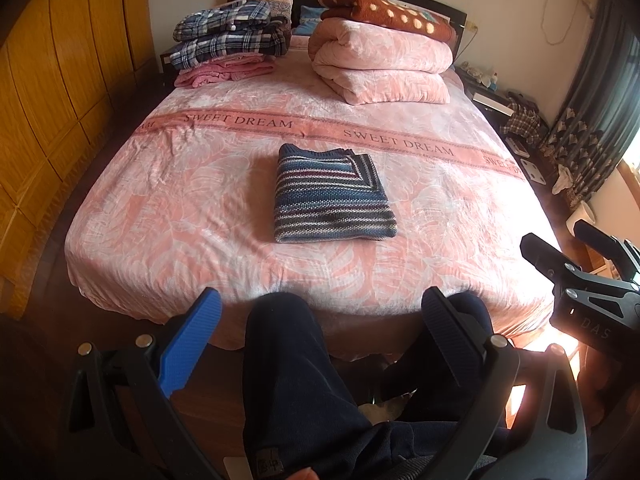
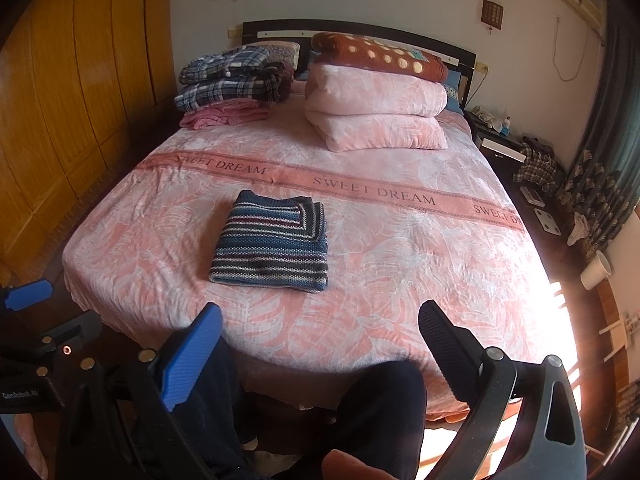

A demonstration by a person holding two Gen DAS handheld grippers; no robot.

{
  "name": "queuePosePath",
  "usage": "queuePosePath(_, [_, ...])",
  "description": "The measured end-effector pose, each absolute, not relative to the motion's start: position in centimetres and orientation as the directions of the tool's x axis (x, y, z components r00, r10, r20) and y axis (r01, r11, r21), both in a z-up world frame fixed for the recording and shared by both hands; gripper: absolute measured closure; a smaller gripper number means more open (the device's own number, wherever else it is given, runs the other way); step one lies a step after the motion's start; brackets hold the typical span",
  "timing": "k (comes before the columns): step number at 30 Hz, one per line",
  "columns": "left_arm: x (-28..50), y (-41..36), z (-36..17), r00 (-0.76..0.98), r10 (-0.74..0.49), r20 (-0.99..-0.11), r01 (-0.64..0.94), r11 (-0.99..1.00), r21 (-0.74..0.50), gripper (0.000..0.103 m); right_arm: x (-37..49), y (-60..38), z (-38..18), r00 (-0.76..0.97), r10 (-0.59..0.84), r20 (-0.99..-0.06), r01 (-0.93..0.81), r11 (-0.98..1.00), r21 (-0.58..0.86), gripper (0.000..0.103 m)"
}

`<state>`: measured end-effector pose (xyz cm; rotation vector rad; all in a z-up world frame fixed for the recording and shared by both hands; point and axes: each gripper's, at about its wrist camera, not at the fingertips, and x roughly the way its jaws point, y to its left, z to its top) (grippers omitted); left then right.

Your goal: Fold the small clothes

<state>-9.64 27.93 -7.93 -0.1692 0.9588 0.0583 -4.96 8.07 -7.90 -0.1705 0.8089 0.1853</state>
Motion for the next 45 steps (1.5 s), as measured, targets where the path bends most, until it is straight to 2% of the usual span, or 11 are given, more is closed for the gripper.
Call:
queuePosePath(24, [-10.9, 27.8, -7.2, 0.592, -0.024, -0.805, -0.123, 0.985, -0.119, 0.003, -6.6, 7.9, -6.8, 0.701, 0.088, -0.708, -0.211, 0.973, -0.088, 0.004])
queuePosePath(26, [-11.0, 27.7, -7.3, 0.592, -0.024, -0.806, -0.123, 0.985, -0.119, 0.003, -7.2, 7.7, -6.6, 0.737, 0.065, -0.673, -0.186, 0.976, -0.11, 0.009])
queuePosePath(27, [-11.0, 27.7, -7.3, 0.592, -0.022, -0.806, -0.123, 0.985, -0.118, 0.003, -7.3, 7.6, -6.5, 0.741, 0.054, -0.67, -0.177, 0.977, -0.116, 0.013])
queuePosePath(29, [-11.2, 27.6, -7.2, 0.593, -0.023, -0.805, -0.124, 0.985, -0.12, 0.003, -7.1, 7.2, -6.4, 0.731, 0.072, -0.679, -0.177, 0.98, -0.086, 0.015])
queuePosePath(35, [-11.6, 27.2, -7.0, 0.593, -0.022, -0.805, -0.123, 0.985, -0.118, 0.003, -7.1, 7.6, -6.4, 0.708, 0.113, -0.697, -0.225, 0.972, -0.071, 0.005])
queuePosePath(45, [-11.9, 26.8, -6.5, 0.593, -0.018, -0.805, -0.133, 0.984, -0.12, 0.003, -7.1, 8.4, -6.6, 0.707, 0.117, -0.698, -0.239, 0.968, -0.079, 0.004])
